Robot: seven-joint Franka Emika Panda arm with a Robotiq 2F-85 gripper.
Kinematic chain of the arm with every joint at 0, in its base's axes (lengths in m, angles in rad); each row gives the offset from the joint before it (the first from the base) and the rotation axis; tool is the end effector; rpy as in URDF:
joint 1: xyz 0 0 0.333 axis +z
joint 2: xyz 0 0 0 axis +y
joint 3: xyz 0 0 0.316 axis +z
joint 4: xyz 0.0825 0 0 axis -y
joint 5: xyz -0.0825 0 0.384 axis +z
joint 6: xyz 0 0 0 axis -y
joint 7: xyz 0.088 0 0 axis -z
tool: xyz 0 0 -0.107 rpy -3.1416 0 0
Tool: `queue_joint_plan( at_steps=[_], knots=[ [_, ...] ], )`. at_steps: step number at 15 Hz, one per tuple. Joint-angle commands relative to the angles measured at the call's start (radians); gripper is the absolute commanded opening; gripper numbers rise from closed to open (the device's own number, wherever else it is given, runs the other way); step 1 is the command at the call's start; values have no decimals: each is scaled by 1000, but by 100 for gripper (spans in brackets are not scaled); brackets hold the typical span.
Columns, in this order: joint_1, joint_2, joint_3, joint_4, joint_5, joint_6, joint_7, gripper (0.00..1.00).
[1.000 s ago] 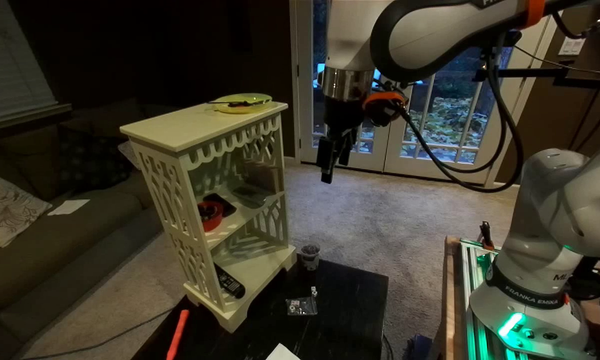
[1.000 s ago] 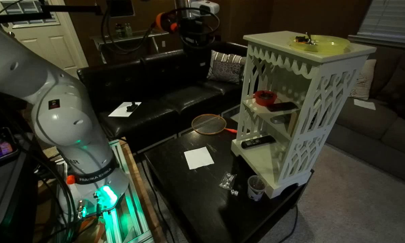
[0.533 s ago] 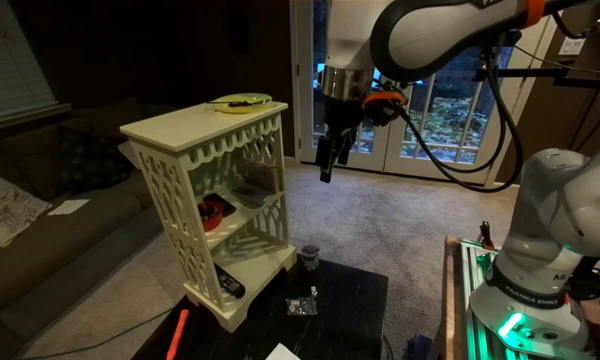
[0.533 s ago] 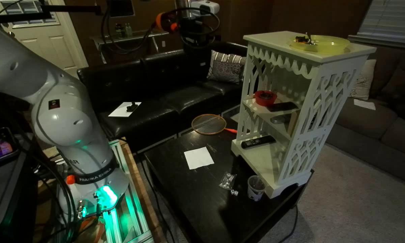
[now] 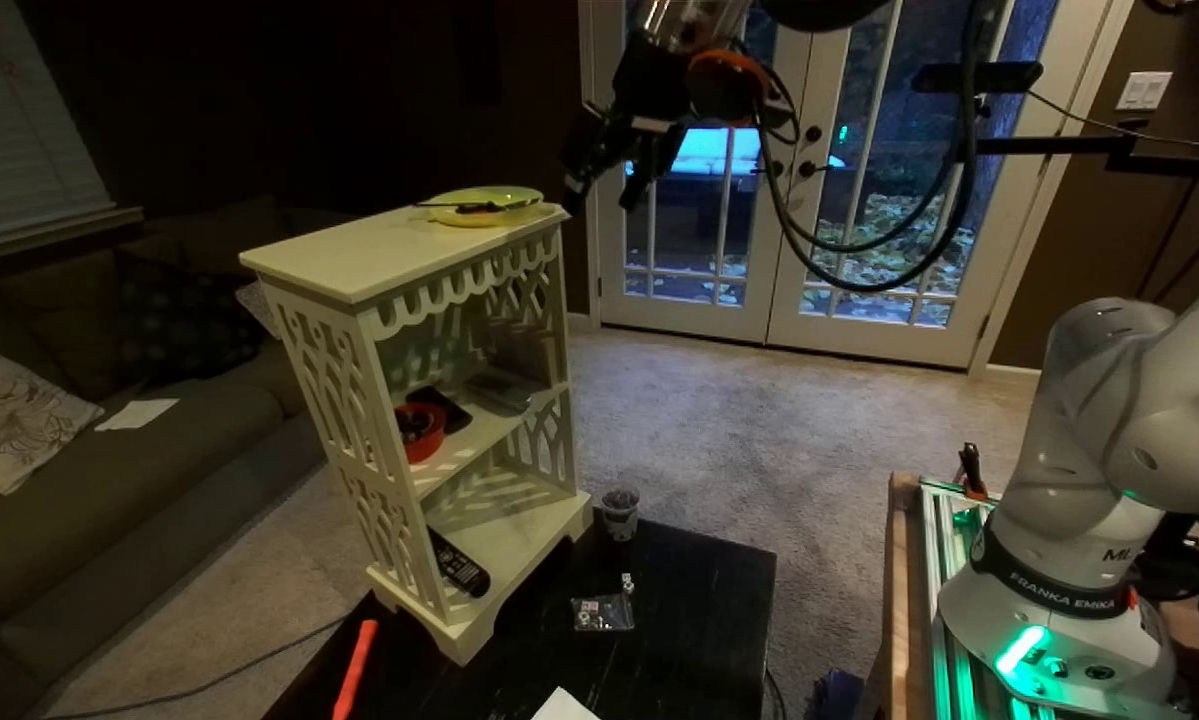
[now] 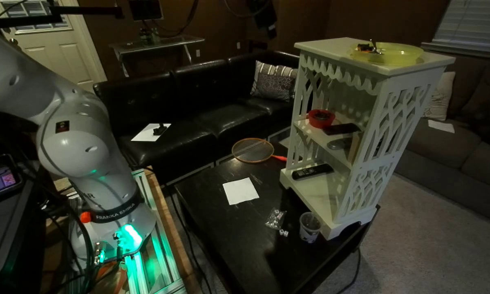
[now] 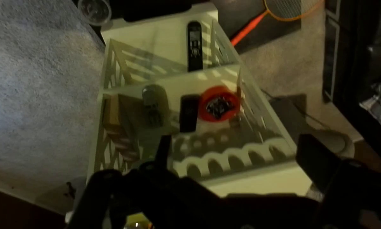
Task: Remove the black object from the yellow plate and put it in the orange bowl on the first shelf
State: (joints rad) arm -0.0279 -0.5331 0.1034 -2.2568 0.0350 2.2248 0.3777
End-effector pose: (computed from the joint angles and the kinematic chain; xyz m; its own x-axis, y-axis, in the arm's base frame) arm 0.4300 0.0424 0.6171 0.8351 -0.3147 0.4513 -0.2713 -0.9491 -0.1598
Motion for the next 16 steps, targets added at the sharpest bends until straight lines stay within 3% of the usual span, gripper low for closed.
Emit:
queue_joint_plan(
  at_steps=[1,3,7,9,10,11,16],
  knots=[
    [-69,86,40,166,-37,82,129,100],
    [-129,144,83,262,-118,95,208,100],
    [-218,298,176,495,-362,1,427,100],
    [-197,376,178,603,-446,-61,509,100],
    [-159,394,159,632,-434,-91,497,100],
    [-133,319,112,512,-409,-21,463,100],
    [-107,388,103,605,-417,-64,473,100]
  ],
)
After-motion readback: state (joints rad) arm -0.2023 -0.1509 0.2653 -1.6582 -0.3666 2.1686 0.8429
